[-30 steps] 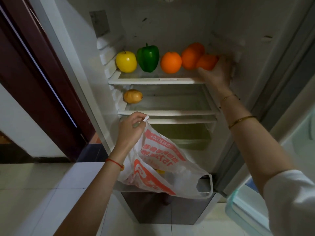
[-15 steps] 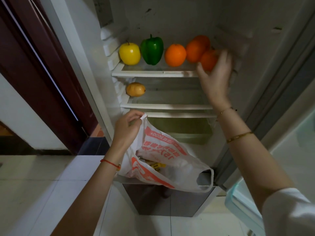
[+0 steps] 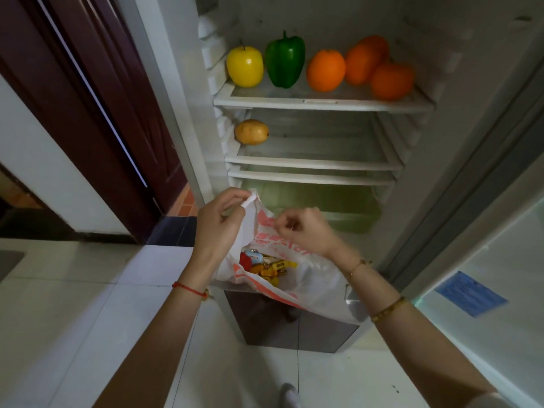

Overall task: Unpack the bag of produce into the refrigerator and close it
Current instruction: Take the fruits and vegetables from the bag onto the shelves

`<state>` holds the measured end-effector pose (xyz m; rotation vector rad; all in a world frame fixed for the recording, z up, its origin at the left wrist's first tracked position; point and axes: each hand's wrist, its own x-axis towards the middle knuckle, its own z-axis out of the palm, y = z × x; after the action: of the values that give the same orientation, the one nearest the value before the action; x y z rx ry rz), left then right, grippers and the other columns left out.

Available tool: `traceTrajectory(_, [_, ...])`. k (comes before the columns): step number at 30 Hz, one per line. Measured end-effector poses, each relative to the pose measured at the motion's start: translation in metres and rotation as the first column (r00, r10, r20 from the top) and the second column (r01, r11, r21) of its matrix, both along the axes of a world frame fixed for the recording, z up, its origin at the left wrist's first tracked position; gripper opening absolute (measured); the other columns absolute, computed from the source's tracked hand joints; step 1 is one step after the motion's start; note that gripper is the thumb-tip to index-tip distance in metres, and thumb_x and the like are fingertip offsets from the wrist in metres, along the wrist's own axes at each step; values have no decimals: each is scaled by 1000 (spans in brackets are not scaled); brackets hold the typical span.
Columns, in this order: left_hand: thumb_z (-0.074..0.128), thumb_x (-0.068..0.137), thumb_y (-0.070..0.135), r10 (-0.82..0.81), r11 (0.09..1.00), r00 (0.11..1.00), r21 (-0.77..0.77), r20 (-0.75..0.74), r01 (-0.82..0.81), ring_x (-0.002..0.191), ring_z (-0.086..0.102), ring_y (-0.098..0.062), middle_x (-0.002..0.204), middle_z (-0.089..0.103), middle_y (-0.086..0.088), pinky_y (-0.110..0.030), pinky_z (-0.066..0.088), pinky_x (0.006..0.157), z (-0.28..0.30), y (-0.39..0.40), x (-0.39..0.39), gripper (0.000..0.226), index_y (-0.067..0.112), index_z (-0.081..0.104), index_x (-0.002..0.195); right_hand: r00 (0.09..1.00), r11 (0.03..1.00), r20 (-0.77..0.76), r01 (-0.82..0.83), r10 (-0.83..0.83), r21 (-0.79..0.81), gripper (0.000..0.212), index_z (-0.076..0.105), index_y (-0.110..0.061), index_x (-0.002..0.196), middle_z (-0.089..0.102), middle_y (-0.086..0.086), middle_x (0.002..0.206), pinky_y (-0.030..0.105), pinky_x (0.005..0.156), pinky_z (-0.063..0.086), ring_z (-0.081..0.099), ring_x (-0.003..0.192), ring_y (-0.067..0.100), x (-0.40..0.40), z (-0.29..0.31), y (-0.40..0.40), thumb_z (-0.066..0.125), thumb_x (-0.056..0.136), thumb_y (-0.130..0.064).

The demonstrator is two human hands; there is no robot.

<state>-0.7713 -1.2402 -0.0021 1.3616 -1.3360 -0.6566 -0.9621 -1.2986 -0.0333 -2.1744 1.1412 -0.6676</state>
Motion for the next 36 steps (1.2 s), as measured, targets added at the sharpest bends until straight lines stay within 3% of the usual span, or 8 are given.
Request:
traceTrajectory(7, [50,78,8,33,999,999,-24,-39,-34,96,64,-1,91,68,32,-24,49,78,-8,19,13,37,39,65,88,961,981,-258,-50,98,186,19,73,-9,105,73,5,108,25,88,52,65,94,15,33,-64,-1,64,90,-17])
traceTrajectory(14, [49,79,4,35,999,999,-24,-42,-36,88,65,-7,95,70,23,-24,47,69,-20,19,23,40,36,68,96,901,941,-381,-78,207,328,33,63,-9,118,66,10,117,34,97,47,59,107,27,61,-101,-6,65,87,-21])
traceTrajectory(17, [50,81,3,39,998,998,-40,-45,-41,92,68,-12,96,71,20,-27,50,69,-21,16,23,38,32,69,99,910,931,-356,-78,213,357,46,61,-18,122,66,3,117,33,99,46,60,109,22,74,-113,-4,68,84,-44])
traceTrajectory(21, [51,82,-1,36,999,999,-29,-32,-37,63,60,-35,95,72,13,-43,43,51,-25,12,26,35,19,71,103,860,942,-435,-137,267,308,40,63,-13,116,65,12,116,38,99,46,60,108,29,94,-124,-4,62,89,-42])
traceTrajectory(23, [50,82,-3,43,999,999,-17,-25,-44,50,51,-26,93,72,13,-37,36,46,-25,10,27,35,18,71,103,806,952,-520,-167,281,256,35,64,-9,112,65,16,114,40,97,46,61,106,34,103,-128,-5,57,93,-37])
traceTrajectory(30, [50,78,1,62,998,998,-23,-3,-62,58,56,-35,91,70,20,-51,45,52,-21,0,34,36,22,69,100,731,951,-611,-204,305,231,36,43,-30,64,44,-9,67,22,67,34,48,65,9,118,-138,-11,49,98,-22])
traceTrajectory(34, [51,79,-2,76,997,997,-23,21,-76,62,60,-29,92,70,18,-51,47,52,-24,-3,37,34,14,71,102,786,975,-577,-178,220,129,20,63,-11,77,65,9,78,26,68,45,63,74,25,120,-136,-10,66,88,-27])
traceTrajectory(36, [51,80,-2,73,997,997,-20,29,-72,60,59,-30,93,70,17,-47,48,49,-24,-4,38,35,15,70,104,776,962,-569,-218,273,165,27,63,-6,97,66,15,99,31,81,44,63,93,29,117,-136,-9,53,96,-31])
